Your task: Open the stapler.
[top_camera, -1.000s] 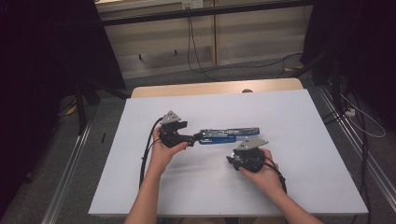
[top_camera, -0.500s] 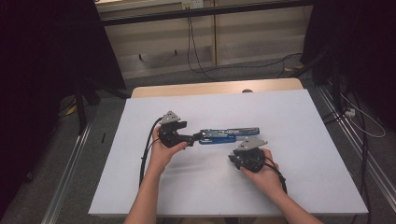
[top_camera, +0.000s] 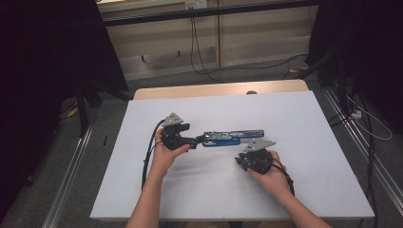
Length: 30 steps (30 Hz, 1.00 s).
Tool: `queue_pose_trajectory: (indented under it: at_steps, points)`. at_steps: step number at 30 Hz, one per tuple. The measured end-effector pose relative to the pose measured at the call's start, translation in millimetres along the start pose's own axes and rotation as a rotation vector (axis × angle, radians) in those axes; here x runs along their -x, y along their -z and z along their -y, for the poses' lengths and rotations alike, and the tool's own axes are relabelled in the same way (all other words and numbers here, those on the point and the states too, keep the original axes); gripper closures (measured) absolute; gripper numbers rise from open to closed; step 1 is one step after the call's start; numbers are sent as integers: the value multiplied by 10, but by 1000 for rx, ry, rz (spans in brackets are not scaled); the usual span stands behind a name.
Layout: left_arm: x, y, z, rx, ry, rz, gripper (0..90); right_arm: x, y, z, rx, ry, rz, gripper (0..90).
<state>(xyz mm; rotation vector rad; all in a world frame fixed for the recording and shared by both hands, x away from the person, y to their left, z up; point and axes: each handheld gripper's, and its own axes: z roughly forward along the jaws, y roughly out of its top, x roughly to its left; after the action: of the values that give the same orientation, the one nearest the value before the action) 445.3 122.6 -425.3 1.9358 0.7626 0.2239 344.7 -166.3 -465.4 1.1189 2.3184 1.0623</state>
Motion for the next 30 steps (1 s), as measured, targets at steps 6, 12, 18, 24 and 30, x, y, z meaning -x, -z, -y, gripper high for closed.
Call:
queue_pose_trajectory:
  at_steps: [6,12,18,24,30]
  points:
    - [7,1,-1,1,-3,0,122,44,-13,-5,-1,-2,-23,786]
    - [-3,22,-5,-3,-6,-4,122,73,-18,-18,-9,11,-46,791]
    - [-8,42,-5,-16,-14,-8,114,103,-22,-29,-15,23,-69,792]
    - [-25,65,-4,-14,-7,-11,107,136,-40,-53,-8,25,-81,792]
    - [-45,99,-18,0,-4,-11,102,212,12,-134,16,29,-110,792]
